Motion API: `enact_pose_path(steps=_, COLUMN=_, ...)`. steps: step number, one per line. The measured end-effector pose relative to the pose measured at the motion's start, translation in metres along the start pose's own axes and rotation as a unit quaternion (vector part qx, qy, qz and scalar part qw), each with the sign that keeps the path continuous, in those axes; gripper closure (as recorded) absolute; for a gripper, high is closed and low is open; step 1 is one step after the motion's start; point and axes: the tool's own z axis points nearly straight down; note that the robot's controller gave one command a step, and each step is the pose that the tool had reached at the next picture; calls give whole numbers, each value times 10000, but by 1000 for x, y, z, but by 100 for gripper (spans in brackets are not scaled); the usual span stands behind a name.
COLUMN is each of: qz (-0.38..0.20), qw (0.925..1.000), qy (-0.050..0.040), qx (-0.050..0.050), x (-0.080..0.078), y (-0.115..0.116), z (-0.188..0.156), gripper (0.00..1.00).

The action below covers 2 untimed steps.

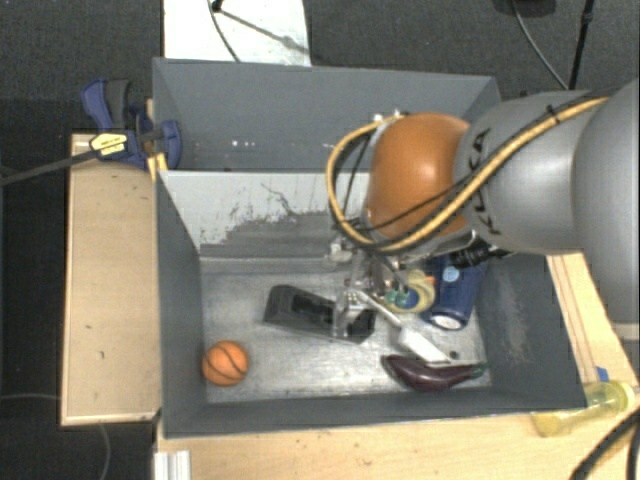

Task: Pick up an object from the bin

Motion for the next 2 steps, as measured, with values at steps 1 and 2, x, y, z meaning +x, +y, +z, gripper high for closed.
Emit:
enact_pose_path(steps=1, qz=371, qw=9993, qy=4, qx=2, x=15, y=-4, z=58, gripper=0)
enact_pose_path(steps=2, qz=312, qw=9995, qy=-69, qx=-10, x=7, y=-3, z=69, gripper=100)
